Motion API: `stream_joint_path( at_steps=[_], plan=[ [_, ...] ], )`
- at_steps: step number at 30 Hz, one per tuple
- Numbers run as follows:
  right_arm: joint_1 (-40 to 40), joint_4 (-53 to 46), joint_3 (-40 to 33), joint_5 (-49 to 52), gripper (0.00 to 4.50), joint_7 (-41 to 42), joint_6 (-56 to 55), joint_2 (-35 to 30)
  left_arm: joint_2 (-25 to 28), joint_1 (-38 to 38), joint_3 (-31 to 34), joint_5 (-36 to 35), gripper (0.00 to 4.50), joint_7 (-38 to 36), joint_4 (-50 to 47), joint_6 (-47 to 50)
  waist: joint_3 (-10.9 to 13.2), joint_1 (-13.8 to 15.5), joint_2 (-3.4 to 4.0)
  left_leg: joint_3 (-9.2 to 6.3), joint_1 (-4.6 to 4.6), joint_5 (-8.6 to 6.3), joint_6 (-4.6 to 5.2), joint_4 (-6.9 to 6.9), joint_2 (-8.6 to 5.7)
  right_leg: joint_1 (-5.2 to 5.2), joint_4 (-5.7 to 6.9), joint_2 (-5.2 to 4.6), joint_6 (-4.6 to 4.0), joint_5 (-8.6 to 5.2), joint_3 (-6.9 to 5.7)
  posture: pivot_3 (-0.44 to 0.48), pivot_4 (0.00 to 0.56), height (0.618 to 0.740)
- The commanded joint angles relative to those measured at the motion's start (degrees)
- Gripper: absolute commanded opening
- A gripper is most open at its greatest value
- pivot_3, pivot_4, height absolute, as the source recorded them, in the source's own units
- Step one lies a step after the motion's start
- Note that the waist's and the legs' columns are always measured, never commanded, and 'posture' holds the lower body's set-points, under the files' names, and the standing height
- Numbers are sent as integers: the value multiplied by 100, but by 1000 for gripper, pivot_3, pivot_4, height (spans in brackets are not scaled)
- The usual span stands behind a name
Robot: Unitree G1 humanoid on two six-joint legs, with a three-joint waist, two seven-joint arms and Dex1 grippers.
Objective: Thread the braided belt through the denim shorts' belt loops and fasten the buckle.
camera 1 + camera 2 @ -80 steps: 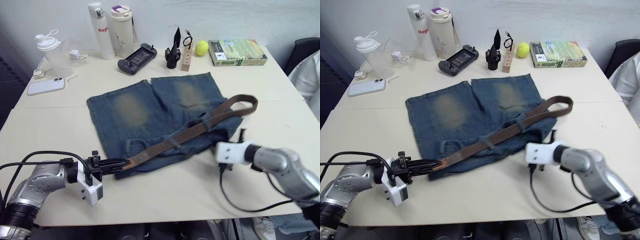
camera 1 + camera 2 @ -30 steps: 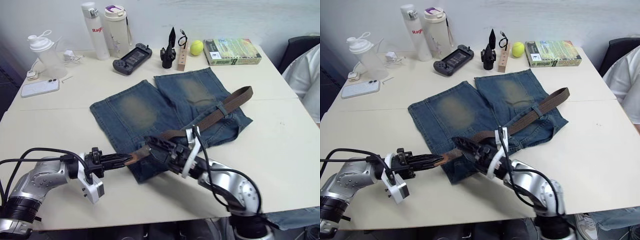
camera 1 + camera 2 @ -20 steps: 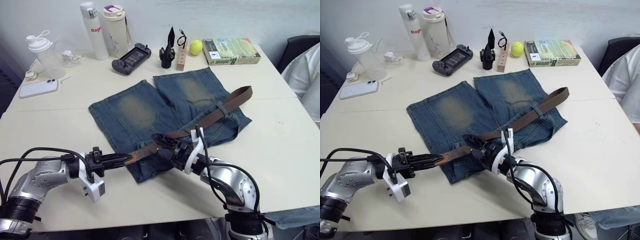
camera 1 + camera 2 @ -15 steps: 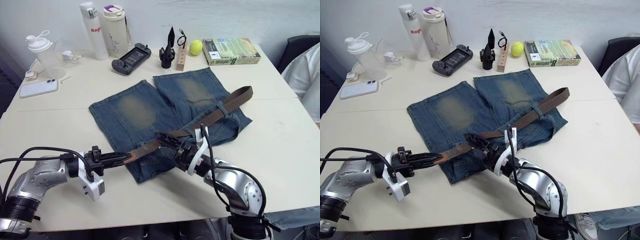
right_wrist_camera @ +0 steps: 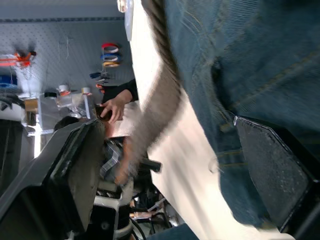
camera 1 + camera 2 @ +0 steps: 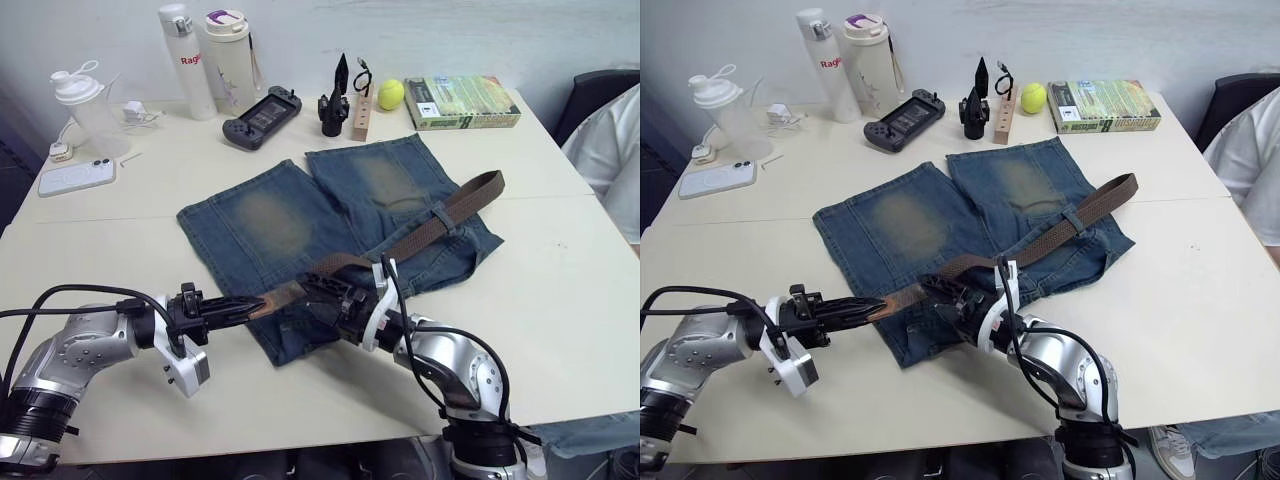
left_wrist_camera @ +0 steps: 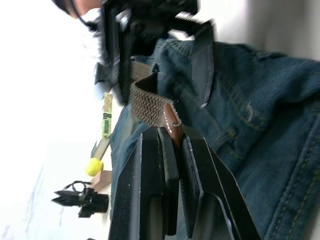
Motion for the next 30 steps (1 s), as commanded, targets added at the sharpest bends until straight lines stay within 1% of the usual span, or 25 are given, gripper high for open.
stream_joint_path(
  at_steps=[1,2,3,4,6,7,8,9,10,12,13,16,17,18,20,22,25,28,30],
  plan=[
    [-85,-71,-54,132,3919,-26,-19,84,65,69,-7,-120,0,-13,-251,26,0,6,0,-1,-1,0,0,0,0,0,0,0,0,0,0,0,150,720],
    [-97,-77,-46,132,3505,-18,-27,84,54,80,4,-94,0,-8,-255,40,0,8,0,-1,-1,0,0,0,0,0,0,0,0,0,0,0,150,720],
    [-107,-83,-39,132,3205,1,-33,85,41,81,16,-67,0,-4,-246,52,0,9,0,-1,-1,0,0,0,-1,0,0,0,0,0,0,0,150,720],
    [-113,-87,-34,132,2693,15,-36,84,31,81,25,-53,0,-2,-239,61,0,8,0,0,-1,0,0,1,-1,0,0,0,0,0,0,0,150,720],
    [-98,-138,-13,132,1846,50,-63,105,16,68,34,-29,0,0,-247,71,0,7,0,0,-1,0,0,0,-1,0,0,0,0,0,0,0,150,720],
    [-90,-158,0,132,1241,66,-73,106,10,60,42,-5,0,4,-253,73,0,5,0,0,0,0,0,0,-1,0,0,0,0,0,0,0,150,720],
    [-83,-172,6,132,965,80,-88,117,2,51,48,8,0,10,-261,70,0,4,0,0,0,0,0,0,-1,0,0,0,0,0,1,0,150,720],
    [-77,-183,9,132,598,94,-102,130,-7,46,52,11,0,16,-276,78,0,3,0,0,0,0,0,0,-1,0,0,0,0,0,1,0,150,720],
    [-76,-188,7,132,82,116,-118,148,-24,39,66,22,0,33,-288,78,0,0,0,0,0,0,0,0,-1,0,0,0,0,0,0,0,150,720],
    [-83,-192,-5,132,0,129,-169,179,-30,41,49,-33,878,34,-307,101,0,-8,0,0,0,0,0,0,-1,0,0,0,0,0,1,0,150,720],
    [-91,-185,-18,132,0,144,-191,186,-18,47,19,-110,1213,16,-320,141,0,-10,0,0,0,0,0,-1,-1,0,0,0,0,0,1,0,150,720],
    [-106,-167,-86,132,0,208,-294,228,18,105,-11,-268,2445,-34,-363,325,0,-19,0,0,0,0,0,-2,-1,-1,0,0,0,0,1,0,150,720],
    [-114,-168,-117,132,0,229,-339,233,60,159,-28,-363,2761,-83,-400,442,0,-21,0,0,0,0,0,-2,-1,-1,0,0,0,0,2,0,150,720],
    [-131,-177,-135,132,0,263,-387,194,132,242,-57,-489,3165,-162,-455,571,0,-28,0,0,0,0,0,-2,-1,-1,0,0,0,0,2,0,150,720],
    [-208,-152,-175,-19,0,517,-469,-115,260,497,-25,-985,3829,-316,-614,1028,1,-84,1,0,0,0,0,-4,-1,-1,0,-1,0,0,5,0,150,720],
    [-247,-85,-345,-381,0,897,-695,-252,523,1027,114,-1766,3829,-647,-782,1760,1,-100,1,-2,0,0,1,-3,-1,-2,0,-2,0,0,12,0,150,720],
    [-263,-57,-403,-766,0,1235,-923,-293,780,1629,246,-2476,3829,-1095,-940,2518,4,-118,8,-2,2,-1,-2,-8,4,-1,-7,-6,0,0,16,0,150,720],
    [-241,-48,-331,-1238,0,1510,-1044,-292,784,1995,458,-2819,3829,-1334,-1069,2900,7,-113,12,1,5,2,-8,-21,4,-7,-5,0,0,0,16,0,150,720],
    [-202,-59,-204,-1629,0,1700,-1028,-324,681,2086,618,-2862,3829,-1415,-1114,3014,6,-103,12,0,4,4,-10,-21,5,-8,-6,0,-1,0,16,0,150,720]
  ],
)
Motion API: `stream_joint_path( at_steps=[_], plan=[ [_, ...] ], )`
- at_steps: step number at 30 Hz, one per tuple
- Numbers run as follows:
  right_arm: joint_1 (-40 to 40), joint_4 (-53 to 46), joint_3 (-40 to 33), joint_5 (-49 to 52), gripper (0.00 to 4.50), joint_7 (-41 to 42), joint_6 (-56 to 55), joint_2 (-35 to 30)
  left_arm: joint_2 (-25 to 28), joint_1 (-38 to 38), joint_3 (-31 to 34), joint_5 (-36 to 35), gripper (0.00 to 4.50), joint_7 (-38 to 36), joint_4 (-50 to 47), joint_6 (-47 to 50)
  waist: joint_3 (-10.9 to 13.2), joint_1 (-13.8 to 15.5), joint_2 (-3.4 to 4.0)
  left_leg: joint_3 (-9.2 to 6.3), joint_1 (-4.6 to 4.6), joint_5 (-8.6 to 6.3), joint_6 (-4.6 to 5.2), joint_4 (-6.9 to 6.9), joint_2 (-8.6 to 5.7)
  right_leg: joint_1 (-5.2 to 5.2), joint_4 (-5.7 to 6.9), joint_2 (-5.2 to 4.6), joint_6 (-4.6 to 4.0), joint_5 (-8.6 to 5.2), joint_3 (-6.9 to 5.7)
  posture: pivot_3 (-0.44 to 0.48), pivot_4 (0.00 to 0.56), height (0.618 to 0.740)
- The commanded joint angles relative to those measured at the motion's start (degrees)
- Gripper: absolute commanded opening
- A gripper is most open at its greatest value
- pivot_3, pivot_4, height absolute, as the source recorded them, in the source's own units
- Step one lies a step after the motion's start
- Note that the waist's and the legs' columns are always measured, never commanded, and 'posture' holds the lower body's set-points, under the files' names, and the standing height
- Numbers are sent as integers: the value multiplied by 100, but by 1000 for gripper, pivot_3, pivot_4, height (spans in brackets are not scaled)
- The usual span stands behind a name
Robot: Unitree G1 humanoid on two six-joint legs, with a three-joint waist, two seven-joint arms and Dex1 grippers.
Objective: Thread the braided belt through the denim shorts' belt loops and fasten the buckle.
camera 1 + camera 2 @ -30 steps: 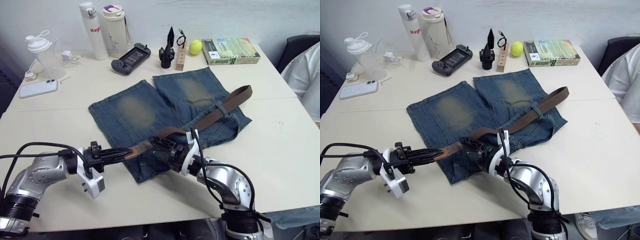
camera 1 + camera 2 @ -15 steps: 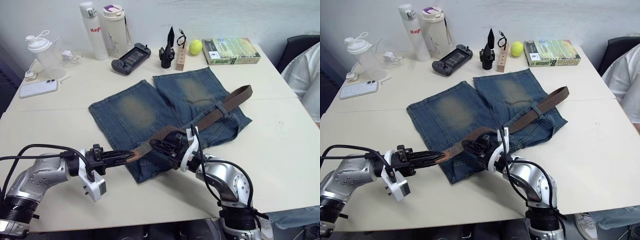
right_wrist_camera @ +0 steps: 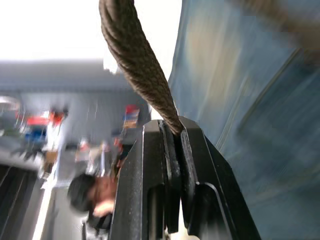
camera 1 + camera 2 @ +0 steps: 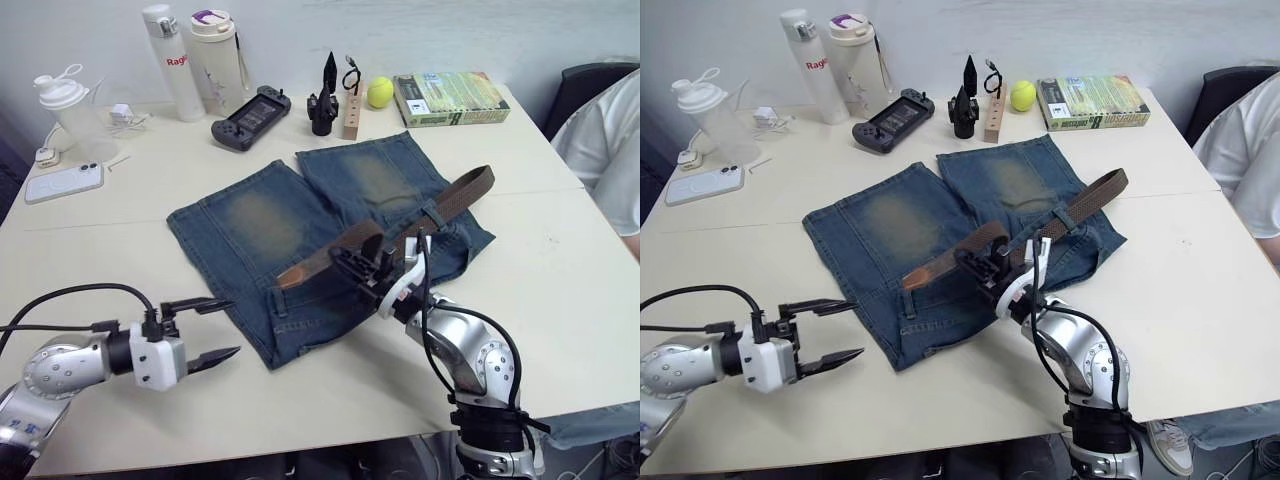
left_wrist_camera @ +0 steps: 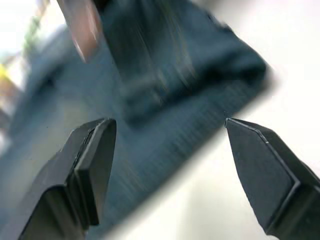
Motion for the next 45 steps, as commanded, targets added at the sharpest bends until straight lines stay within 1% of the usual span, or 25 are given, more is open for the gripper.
stream_joint_path(
  at_steps=[1,4,8,13,18,22,26,35,45],
  plan=[
    [72,-120,281,-610,0,404,-11,2,-128,98,392,-284,3829,-175,-251,188,0,18,1,1,1,0,1,0,-3,1,0,0,0,0,1,0,150,720],
    [174,-127,488,-1053,0,566,17,5,-287,48,533,-292,3829,-294,-292,315,0,21,0,1,0,1,2,0,-6,2,0,0,0,0,0,0,150,720],
    [283,-71,499,-1347,0,697,-45,92,-438,-69,642,-255,3829,-477,-316,434,-1,15,-1,1,0,1,3,-2,-9,1,0,1,0,0,-1,0,150,720],
    [261,-25,196,-1157,0,644,-151,197,-568,-139,716,-160,3829,-687,-276,418,-1,16,-1,1,1,2,1,-4,-9,1,0,4,0,0,-2,0,150,720],
    [249,4,77,-1277,0,582,-54,60,-720,-198,769,-73,3829,-810,-247,397,-1,14,-1,1,1,2,1,-4,-10,2,0,3,0,0,-1,0,150,720],
    [315,-31,240,-1599,0,699,137,-124,-799,-211,817,-31,3829,-890,-243,384,-1,13,-1,1,1,2,1,-5,-9,2,0,3,0,0,-2,0,150,720],
    [356,-93,407,-1787,0,749,245,-94,-860,-231,870,24,3829,-918,-232,374,-1,15,-2,1,1,2,1,-4,-10,2,0,2,0,0,-2,0,150,720],
    [244,-8,607,-2031,0,835,331,179,-919,-232,891,110,3829,-972,-270,358,-2,11,-2,0,2,3,0,-5,-9,2,0,2,0,0,-2,0,150,720],
    [-182,355,829,-2548,0,1174,522,497,-946,-214,883,205,3829,-1030,-222,202,-2,-1,-2,1,3,5,-4,-10,-6,-2,1,4,0,0,-3,0,150,720]
  ],
)
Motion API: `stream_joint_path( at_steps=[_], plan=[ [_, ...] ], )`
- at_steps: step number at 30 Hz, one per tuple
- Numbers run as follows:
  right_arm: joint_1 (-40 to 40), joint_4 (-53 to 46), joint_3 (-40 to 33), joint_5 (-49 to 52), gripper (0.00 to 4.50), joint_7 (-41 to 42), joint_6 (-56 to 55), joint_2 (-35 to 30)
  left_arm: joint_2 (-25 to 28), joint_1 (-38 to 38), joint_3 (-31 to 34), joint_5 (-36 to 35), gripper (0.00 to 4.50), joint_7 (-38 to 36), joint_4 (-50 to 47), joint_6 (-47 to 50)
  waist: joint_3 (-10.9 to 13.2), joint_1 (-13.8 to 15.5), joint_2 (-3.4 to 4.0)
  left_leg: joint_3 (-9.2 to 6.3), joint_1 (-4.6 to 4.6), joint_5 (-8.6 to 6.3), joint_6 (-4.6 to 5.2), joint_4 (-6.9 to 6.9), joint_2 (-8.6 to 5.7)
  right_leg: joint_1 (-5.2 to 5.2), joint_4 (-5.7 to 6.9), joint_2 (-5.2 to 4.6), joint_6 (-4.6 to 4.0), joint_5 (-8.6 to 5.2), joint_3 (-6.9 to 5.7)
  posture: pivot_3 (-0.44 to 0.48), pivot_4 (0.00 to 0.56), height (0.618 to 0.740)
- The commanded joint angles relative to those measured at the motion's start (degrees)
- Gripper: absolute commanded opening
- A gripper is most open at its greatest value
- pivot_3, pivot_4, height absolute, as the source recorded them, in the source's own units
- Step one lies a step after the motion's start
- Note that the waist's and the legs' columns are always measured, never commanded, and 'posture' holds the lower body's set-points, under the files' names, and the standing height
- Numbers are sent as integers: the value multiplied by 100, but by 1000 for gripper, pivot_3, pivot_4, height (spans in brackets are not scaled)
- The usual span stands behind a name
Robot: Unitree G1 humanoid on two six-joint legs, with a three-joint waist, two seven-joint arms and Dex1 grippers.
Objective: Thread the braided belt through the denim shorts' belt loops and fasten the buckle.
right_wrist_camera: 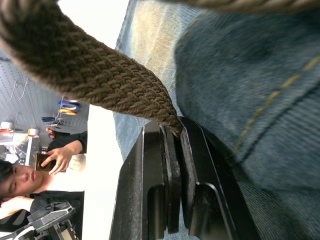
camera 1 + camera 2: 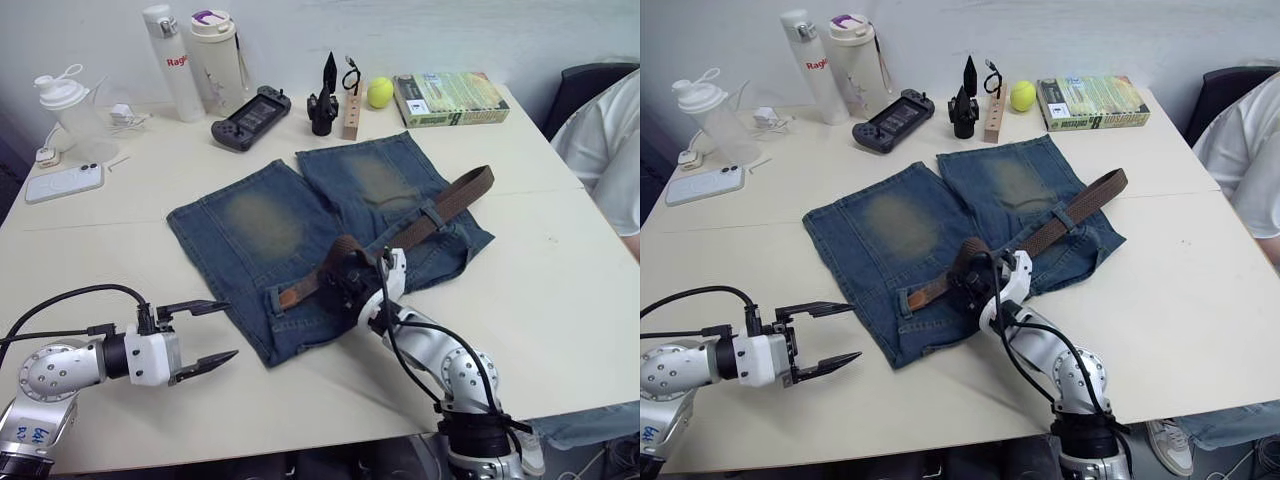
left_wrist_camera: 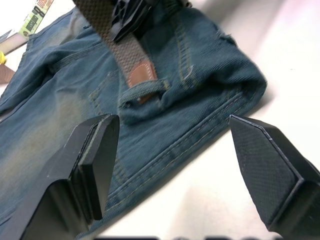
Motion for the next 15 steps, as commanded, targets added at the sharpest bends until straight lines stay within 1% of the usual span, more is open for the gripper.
stream_joint_path(
  at_steps=[1,9,15],
  plan=[
    [-203,43,226,-208,0,348,147,136,-37,-2,171,1,3829,-14,-19,-121,0,-2,0,0,0,0,0,1,-1,0,0,0,0,0,1,0,150,720],
    [-830,645,355,-854,0,858,261,508,-78,-43,105,47,3829,-55,68,-237,0,-22,0,4,0,2,-3,-3,2,-8,5,2,0,0,-3,0,150,720],
    [-1130,920,256,-1426,0,850,216,805,-108,-50,96,93,3829,-80,75,-297,0,-22,0,5,0,2,-4,-3,1,-9,5,2,0,0,-4,0,150,720]
  ],
)
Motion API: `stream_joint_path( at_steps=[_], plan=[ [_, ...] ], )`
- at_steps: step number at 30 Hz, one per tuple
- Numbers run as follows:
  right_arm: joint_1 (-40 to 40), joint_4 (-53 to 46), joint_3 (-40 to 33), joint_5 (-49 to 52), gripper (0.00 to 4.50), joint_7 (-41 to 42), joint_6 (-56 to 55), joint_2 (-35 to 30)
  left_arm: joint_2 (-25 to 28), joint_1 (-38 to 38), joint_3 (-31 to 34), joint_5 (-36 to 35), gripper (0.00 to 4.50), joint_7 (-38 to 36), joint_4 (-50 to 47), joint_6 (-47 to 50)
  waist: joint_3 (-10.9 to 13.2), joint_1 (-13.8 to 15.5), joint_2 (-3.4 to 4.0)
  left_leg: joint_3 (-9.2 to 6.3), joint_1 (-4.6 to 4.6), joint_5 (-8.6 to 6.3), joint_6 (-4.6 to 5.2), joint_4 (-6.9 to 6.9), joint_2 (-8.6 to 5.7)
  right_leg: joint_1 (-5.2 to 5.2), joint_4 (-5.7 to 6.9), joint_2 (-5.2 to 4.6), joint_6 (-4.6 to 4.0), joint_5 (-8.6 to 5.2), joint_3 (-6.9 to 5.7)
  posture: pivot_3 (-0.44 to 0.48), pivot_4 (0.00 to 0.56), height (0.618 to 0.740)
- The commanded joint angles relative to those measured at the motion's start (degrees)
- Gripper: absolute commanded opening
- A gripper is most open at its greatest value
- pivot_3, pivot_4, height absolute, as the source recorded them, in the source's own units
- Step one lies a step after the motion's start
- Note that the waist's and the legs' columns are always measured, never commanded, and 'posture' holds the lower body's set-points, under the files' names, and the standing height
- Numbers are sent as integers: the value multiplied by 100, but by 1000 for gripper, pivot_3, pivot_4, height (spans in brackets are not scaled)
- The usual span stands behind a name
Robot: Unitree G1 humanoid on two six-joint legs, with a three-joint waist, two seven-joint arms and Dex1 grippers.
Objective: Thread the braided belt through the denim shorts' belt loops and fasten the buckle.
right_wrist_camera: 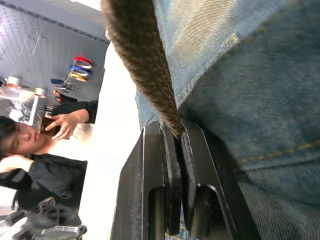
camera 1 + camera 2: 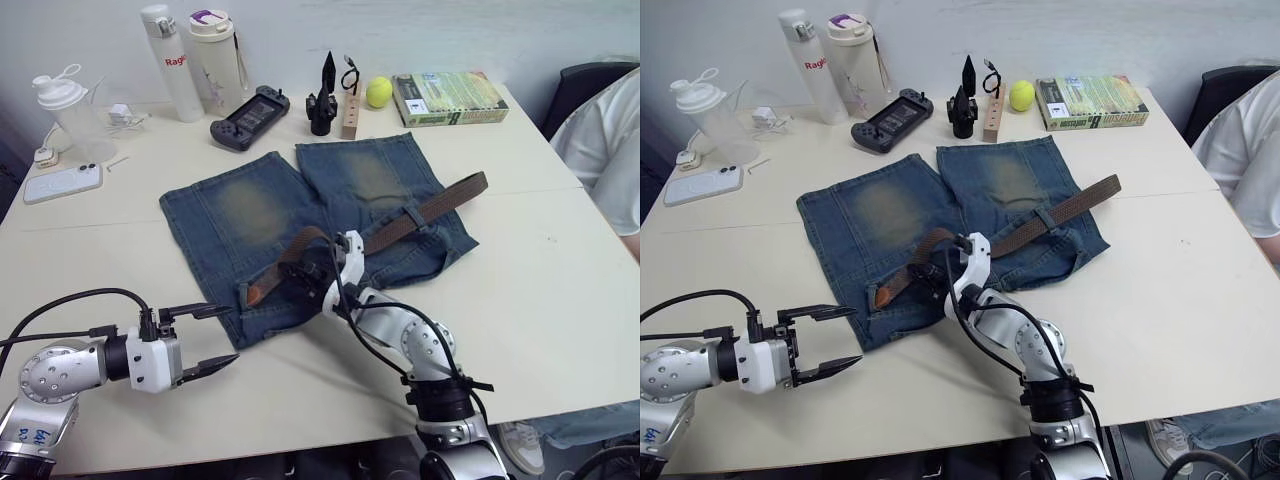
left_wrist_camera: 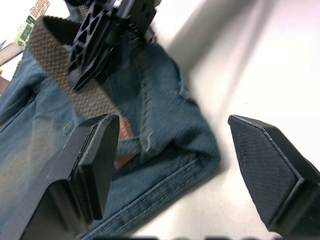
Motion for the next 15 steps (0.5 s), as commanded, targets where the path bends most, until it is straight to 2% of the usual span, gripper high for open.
stream_joint_path(
  at_steps=[1,9,15],
  plan=[
    [-108,1,-42,-184,0,9,27,189,-38,-22,97,34,3829,5,28,-105,0,3,0,0,0,0,0,0,0,0,1,0,0,0,1,0,150,720],
    [-231,210,-430,-615,0,-680,-102,499,-48,8,84,78,3829,0,52,-177,-7,32,-4,1,1,1,-2,1,-2,2,2,0,0,0,0,0,150,720],
    [-210,186,-665,-75,0,-1338,-174,997,-53,-5,119,89,3829,34,131,-187,-17,61,-14,-16,5,3,2,5,-12,20,0,-7,0,0,4,0,150,720]
  ],
)
